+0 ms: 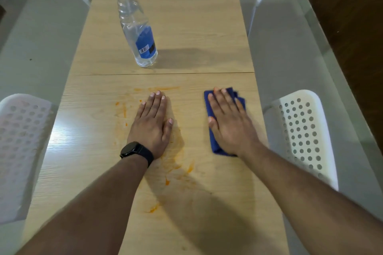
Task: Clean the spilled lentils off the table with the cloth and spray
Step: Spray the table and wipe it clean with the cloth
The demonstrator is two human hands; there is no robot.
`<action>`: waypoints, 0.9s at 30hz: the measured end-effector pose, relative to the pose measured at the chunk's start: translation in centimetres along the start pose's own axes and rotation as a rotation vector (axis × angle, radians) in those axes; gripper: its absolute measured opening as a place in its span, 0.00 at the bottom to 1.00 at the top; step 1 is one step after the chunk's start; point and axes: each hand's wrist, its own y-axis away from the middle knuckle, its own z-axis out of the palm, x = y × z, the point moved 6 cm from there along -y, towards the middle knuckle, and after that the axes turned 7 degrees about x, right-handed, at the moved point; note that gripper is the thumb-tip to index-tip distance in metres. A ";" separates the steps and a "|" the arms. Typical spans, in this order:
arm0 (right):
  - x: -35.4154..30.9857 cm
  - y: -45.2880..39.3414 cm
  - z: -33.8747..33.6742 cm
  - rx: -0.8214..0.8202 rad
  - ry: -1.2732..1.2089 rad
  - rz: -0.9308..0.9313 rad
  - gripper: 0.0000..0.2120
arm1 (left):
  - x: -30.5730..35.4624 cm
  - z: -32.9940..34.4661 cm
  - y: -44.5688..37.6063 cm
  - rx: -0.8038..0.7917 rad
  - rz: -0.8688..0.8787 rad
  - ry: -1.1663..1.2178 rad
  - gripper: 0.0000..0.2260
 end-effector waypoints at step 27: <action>-9.6 5.0 1.7 0.059 -0.002 0.101 0.33 | -0.1 -0.6 1.2 -0.012 0.032 0.044 0.29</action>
